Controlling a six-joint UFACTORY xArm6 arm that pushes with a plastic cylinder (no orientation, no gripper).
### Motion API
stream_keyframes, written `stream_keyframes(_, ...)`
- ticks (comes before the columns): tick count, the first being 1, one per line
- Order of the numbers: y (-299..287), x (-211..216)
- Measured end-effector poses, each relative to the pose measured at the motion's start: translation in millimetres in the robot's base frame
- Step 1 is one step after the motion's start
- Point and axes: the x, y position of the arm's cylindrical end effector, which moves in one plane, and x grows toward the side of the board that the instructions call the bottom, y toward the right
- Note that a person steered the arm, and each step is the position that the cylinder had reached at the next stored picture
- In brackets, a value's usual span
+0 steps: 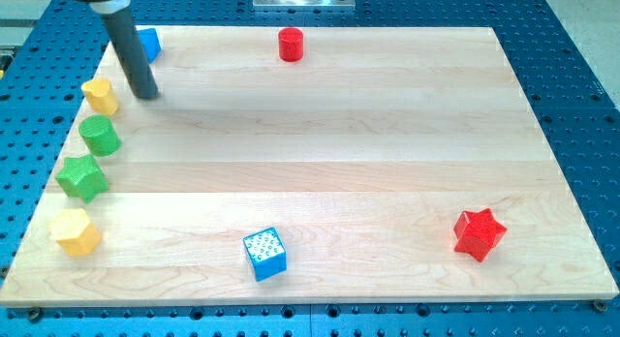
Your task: Adjust the heart above the green circle
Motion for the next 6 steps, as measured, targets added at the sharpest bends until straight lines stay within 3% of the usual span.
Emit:
stream_keyframes(1, -79.5, -25.8)
stream_keyframes(3, -65.8, 25.6)
stream_keyframes(5, -51.4, 18.8)
stream_keyframes(6, -75.9, -23.7)
